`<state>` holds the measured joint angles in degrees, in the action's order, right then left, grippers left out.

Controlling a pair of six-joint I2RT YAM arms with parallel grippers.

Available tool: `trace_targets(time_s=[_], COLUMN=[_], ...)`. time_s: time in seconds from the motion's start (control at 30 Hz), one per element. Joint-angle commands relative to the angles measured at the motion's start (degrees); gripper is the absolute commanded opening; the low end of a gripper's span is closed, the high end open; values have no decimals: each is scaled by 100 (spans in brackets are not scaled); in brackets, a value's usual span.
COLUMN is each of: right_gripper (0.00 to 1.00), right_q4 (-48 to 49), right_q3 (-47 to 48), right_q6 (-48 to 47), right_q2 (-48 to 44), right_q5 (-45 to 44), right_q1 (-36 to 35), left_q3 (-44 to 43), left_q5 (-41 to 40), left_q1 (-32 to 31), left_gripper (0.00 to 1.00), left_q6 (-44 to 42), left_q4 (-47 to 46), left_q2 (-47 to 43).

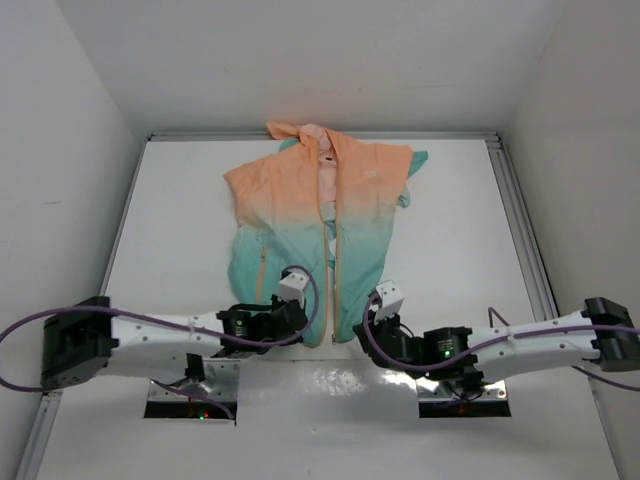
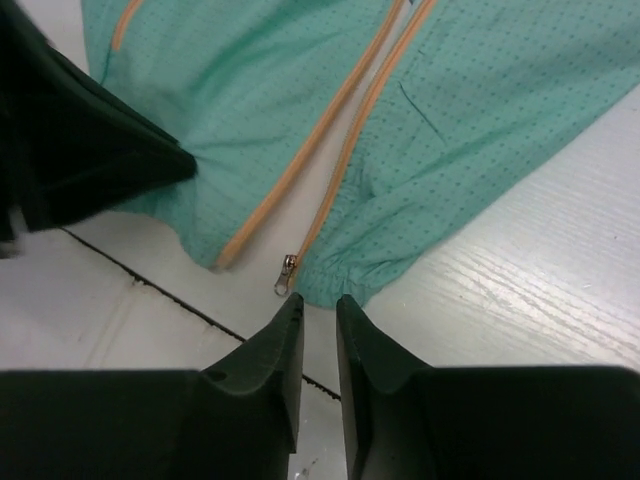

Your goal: Zip up the jacket

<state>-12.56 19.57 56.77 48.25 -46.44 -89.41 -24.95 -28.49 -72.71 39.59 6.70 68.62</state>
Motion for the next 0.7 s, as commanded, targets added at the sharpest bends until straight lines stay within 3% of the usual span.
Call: trace_targets(time_s=[0.0, 0.07, 0.23, 0.33, 0.37, 0.43, 0.53, 0.67], right_gripper=[18, 0, 1, 31, 49, 64, 67, 58], right_q4=[595, 815, 1887, 3132, 3432, 3743, 3725, 4127], right_q3=[310, 502, 460, -84, -303, -340, -287, -270], right_q6=[510, 484, 343, 335, 282, 159, 141, 273], right_q2=[491, 763, 801, 370, 291, 106, 167, 430], right_q5=[-296, -208, 783, 1854, 2110, 2392, 2481, 2657], right_q1=[-24, 2, 660, 1310, 1433, 1540, 1540, 1540], left_q3=[173, 315, 649, 737, 781, 912, 913, 992], left_q5=[-455, -491, -728, -684, -728, -711, -640, -596], left_q1=[-42, -51, -51, -51, -51, -51, -51, -51], left_gripper=[0, 0, 0, 0, 0, 0, 0, 0], left_q6=[171, 163, 101, -31, -5, 75, 31, -31], left_q4=[-335, -572, -802, -758, -732, -766, -828, -1083], left_q2=[-1032, -1709, -2825, -3195, -3240, -3311, -3285, -3189])
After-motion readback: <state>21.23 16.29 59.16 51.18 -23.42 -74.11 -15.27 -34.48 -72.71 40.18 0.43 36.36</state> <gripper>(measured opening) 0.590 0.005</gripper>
